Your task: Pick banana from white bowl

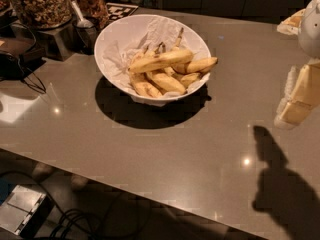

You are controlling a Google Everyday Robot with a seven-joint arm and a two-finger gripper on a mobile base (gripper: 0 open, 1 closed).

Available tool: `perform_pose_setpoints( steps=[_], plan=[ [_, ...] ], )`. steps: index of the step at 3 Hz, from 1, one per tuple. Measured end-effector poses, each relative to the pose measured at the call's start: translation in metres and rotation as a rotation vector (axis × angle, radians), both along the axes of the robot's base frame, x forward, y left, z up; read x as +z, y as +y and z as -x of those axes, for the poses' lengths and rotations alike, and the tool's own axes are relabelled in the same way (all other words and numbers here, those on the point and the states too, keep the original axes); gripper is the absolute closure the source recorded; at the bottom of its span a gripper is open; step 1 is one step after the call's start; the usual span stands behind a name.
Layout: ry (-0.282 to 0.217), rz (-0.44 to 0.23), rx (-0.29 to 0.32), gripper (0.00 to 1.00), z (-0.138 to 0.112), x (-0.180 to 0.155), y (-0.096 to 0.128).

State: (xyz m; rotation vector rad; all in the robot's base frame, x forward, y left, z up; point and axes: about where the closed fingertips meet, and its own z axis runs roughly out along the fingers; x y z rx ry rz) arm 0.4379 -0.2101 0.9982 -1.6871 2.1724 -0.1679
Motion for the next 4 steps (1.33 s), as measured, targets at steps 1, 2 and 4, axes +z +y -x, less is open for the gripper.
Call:
perform_pose_setpoints(
  steps=[1, 2, 4],
  plan=[
    [0.000, 0.000, 0.000, 0.00, 0.000, 0.000, 0.000],
    [-0.008, 0.023, 0.007, 0.00, -0.005, 0.003, 0.012],
    [0.010, 0.095, 0.159, 0.00, -0.054, 0.019, 0.073]
  ],
)
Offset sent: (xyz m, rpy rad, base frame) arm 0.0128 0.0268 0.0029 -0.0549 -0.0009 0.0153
